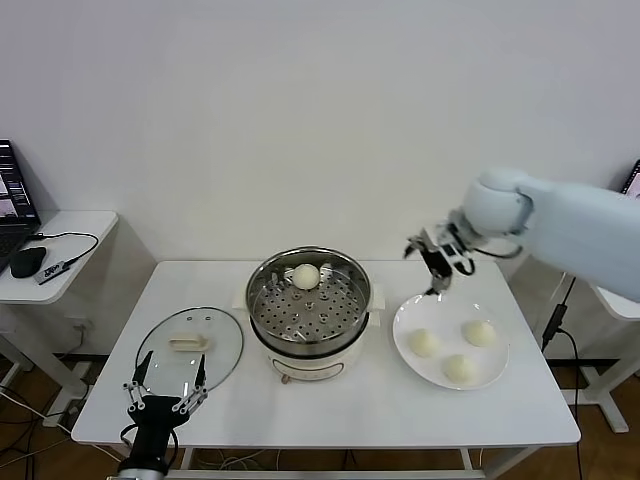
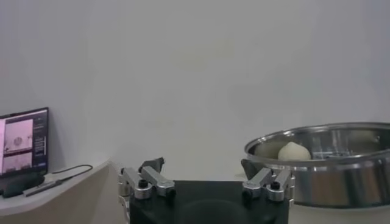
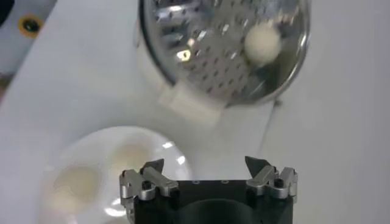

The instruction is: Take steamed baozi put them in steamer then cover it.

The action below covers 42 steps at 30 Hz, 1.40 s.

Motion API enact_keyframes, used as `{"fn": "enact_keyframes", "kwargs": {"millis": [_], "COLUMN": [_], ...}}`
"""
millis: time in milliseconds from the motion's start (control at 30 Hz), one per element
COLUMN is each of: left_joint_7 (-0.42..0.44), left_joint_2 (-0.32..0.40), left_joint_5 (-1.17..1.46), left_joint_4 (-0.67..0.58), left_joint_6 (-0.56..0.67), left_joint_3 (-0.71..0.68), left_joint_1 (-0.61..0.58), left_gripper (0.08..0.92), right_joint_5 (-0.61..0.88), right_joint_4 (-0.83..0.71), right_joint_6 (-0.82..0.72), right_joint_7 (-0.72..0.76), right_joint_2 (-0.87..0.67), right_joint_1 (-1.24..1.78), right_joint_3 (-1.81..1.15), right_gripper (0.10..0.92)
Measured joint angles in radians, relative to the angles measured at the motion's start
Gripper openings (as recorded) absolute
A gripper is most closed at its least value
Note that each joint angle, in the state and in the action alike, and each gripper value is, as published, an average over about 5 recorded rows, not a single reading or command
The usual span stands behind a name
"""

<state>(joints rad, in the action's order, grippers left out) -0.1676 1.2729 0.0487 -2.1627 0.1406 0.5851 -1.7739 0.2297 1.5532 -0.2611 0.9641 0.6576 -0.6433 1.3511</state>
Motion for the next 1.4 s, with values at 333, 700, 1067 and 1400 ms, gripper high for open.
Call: {"fn": "enact_keyframes", "kwargs": {"millis": [333, 700, 1067, 1400], "left_joint_7": [0.003, 0.006, 0.007, 0.008], "left_joint_2": [0.007, 0.015, 0.019, 0.021], "left_joint_5": [0.0, -0.001, -0.002, -0.003], "left_joint_4": [0.01, 0.009, 0.018, 0.022], "left_joint_6": [-0.01, -0.01, -0.01, -0.011], "left_joint_3": [0.013, 0.032, 0.033, 0.032], "left_joint_1": [0.002, -0.014, -0.011, -0.007], "left_gripper": [0.823, 0.823, 0.823, 0.823], "right_joint_5": [-0.05, -0.145, -0.218, -0.268], "right_joint_4": [-0.012, -0.151, -0.262, -0.327], "right_joint_6": [-0.06, -0.067, -0.067, -0.062], "right_joint_7": [-0.018, -0.026, -0.023, -0.029], "right_joint_2": [-0.056, 0.034, 0.118, 0.16], "right_joint_1": [0.196, 0.392, 0.513, 0.575], "right_joint_3": [-0.089, -0.214, -0.289, -0.333], "right_gripper": [0.823, 0.823, 0.823, 0.779]}}
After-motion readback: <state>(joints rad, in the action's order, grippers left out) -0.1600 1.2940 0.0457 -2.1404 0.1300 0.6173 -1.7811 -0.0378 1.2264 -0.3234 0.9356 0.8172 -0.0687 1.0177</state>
